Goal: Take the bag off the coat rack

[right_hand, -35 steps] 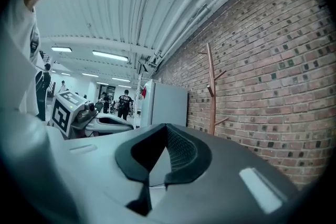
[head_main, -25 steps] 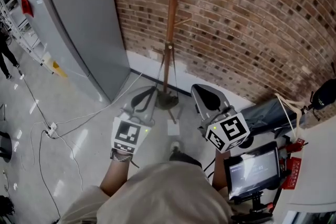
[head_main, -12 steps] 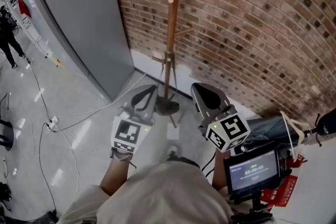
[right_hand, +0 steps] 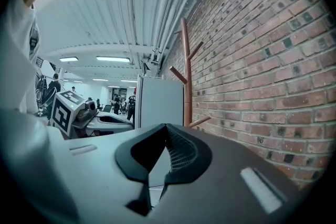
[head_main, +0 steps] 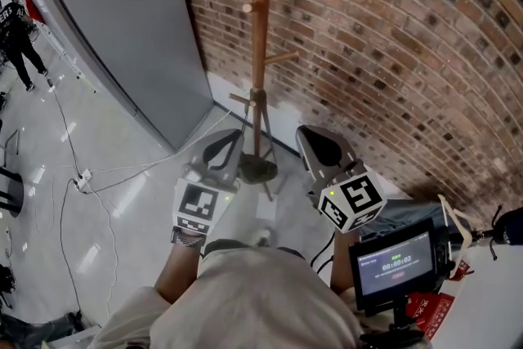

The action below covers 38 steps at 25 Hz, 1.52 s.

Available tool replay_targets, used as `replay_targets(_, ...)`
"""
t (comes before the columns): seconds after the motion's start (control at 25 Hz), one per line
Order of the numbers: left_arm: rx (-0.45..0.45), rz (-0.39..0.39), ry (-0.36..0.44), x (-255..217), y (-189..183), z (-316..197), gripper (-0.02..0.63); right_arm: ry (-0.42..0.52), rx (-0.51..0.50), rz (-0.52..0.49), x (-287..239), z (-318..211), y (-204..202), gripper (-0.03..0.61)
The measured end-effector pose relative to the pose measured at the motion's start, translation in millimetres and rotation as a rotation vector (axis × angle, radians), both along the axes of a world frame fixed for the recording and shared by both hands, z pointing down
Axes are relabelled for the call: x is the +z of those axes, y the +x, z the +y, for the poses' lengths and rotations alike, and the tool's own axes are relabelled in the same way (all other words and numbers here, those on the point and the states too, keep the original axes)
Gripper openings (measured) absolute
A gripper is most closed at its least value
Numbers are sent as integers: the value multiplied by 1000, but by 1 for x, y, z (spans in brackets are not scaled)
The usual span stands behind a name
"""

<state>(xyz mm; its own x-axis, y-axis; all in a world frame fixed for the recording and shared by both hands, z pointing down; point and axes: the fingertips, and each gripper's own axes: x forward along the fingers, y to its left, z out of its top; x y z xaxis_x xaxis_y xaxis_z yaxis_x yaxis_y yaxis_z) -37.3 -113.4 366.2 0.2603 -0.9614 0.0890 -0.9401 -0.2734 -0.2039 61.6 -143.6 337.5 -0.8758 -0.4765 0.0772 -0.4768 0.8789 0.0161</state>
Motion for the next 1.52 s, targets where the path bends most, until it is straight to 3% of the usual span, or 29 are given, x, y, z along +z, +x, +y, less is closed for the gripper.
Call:
replay_targets(0.44,-34,-10,-59,31,-11,-34,1,-41,8,-18,24,-42,-7,12)
replay_targets(0.88,12,4,-141,74,-30,-75,26,-104,24,47,68,-75,-42,36)
replay_targets(1.52,105,-42,-262,148,-42,-122,52,-205,19,162,153,-109,-79,95)
